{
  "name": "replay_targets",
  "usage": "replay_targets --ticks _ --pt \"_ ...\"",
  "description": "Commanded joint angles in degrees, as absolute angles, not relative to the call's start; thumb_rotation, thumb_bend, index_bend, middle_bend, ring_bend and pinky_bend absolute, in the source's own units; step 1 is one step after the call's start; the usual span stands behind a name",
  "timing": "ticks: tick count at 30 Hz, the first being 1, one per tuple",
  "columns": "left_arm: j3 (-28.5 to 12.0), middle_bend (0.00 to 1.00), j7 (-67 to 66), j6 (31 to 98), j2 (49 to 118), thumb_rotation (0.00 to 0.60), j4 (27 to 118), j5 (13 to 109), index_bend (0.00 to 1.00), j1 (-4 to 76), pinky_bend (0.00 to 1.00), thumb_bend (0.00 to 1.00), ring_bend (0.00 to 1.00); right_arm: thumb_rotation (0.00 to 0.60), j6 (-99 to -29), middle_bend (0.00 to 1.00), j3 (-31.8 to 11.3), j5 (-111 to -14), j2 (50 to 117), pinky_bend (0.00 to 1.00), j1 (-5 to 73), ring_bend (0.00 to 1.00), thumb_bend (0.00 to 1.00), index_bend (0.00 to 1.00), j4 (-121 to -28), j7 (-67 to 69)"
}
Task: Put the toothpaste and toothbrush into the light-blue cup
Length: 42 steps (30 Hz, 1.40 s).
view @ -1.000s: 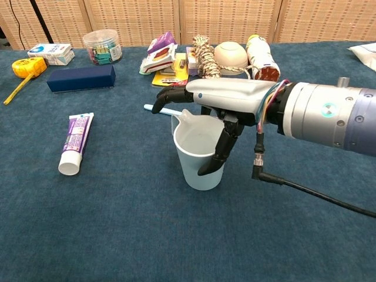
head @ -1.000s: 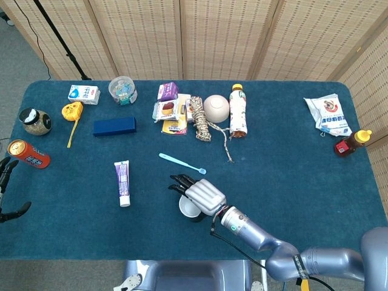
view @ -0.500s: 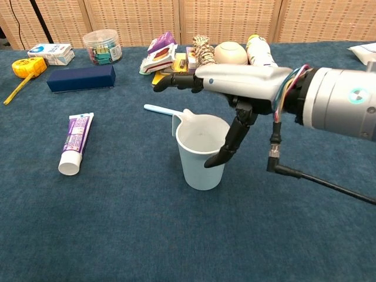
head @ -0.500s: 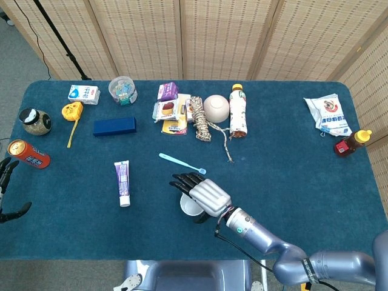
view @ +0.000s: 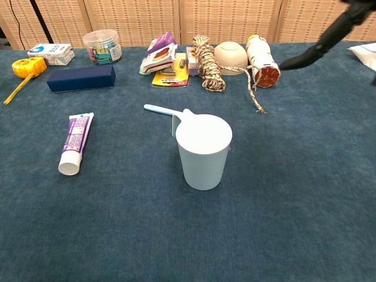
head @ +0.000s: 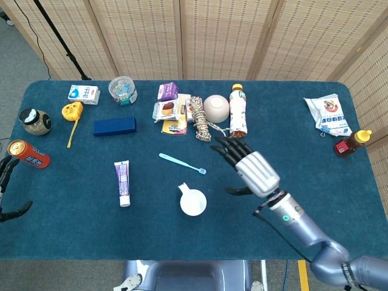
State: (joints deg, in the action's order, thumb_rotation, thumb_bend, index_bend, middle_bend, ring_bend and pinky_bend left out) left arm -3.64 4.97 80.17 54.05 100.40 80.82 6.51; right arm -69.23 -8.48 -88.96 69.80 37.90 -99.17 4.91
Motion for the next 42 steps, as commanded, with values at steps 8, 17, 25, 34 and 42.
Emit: replay_targets --ticks 8,17,25,34,42 --pt "-2.4 0.00 5.0 78.4 59.7 0.600 91.0 91.2 0.00 11.5 0.00 0.20 0.00 0.600 -86.0 0.00 -3.4 -87.6 63.5 0.00 20.6 0.00 0.00 0.03 -92.3 6.9" --pt "-0.7 0.00 14.5 82.9 66.5 0.600 74.2 107.9 0.00 19.4 0.00 0.20 0.00 0.600 -92.6 0.00 1.1 -88.8 65.4 0.00 11.1 0.00 0.00 0.03 -87.2 12.8" --pt "3.8 0.00 18.3 81.2 72.8 0.600 61.1 117.0 0.00 27.1 0.00 0.24 0.00 0.600 -93.9 0.00 0.4 -89.4 66.4 0.00 8.8 0.00 0.00 0.03 -84.7 16.0" --pt "4.9 0.00 9.4 76.4 78.4 0.600 53.5 121.2 0.00 34.9 0.00 0.27 0.00 0.600 -93.4 0.00 -0.7 -89.8 66.7 0.00 8.2 0.00 0.00 0.03 -84.6 16.1" --pt "8.5 0.00 8.9 71.4 82.3 0.600 49.0 120.8 0.00 37.6 0.01 0.28 0.00 0.600 -92.2 0.00 -1.4 -90.0 66.9 0.00 8.0 0.00 0.00 0.04 -84.6 17.2"
